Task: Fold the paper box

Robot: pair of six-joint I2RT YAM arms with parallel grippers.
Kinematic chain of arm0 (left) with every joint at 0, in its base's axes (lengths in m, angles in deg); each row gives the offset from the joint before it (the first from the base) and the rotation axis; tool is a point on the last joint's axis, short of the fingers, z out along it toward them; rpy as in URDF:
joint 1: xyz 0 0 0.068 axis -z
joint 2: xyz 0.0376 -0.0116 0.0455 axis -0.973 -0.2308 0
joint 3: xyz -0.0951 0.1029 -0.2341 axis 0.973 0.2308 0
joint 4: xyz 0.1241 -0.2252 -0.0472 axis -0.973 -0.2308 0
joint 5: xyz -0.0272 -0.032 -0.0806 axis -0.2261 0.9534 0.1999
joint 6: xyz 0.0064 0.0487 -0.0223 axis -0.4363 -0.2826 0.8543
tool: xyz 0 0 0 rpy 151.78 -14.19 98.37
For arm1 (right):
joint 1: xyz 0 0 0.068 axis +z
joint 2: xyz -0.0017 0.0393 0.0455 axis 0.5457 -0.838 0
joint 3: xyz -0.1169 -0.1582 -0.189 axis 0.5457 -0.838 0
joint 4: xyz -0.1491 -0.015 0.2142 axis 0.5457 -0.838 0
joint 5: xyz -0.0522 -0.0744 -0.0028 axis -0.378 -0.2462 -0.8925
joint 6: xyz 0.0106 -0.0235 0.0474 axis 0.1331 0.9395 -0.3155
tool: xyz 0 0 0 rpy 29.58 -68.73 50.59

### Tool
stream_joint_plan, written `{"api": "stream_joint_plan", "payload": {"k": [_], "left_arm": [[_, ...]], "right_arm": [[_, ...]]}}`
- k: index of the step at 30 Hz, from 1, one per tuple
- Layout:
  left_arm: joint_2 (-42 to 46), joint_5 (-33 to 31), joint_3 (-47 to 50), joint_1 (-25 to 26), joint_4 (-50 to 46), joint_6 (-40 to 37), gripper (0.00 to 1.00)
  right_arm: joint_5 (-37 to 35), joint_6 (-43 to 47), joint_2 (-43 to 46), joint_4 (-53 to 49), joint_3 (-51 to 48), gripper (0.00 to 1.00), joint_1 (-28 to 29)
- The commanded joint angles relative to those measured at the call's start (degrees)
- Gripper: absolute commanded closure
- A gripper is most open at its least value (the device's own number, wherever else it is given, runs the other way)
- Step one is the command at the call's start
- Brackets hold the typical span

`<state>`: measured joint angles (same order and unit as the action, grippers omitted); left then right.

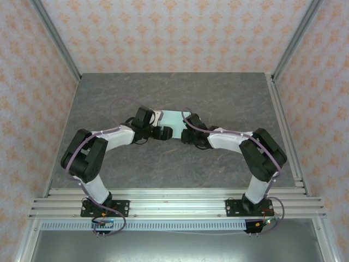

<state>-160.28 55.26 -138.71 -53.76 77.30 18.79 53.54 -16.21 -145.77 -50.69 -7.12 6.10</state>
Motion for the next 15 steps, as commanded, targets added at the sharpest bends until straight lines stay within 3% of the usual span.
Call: {"api": "stream_joint_plan", "payload": {"k": [1, 15], "left_arm": [[-0.47, -3.45, -1.73, 0.47, -3.41, -2.37, 0.07], [-3.08, -1.69, -6.32, 0.88, -6.54, -4.51, 0.09]], "right_arm": [[-0.04, 0.82, -0.72, -0.71, 1.69, 0.71, 0.01], [0.20, 0.99, -0.81, -1.19, 2.49, 0.71, -0.05]]}}
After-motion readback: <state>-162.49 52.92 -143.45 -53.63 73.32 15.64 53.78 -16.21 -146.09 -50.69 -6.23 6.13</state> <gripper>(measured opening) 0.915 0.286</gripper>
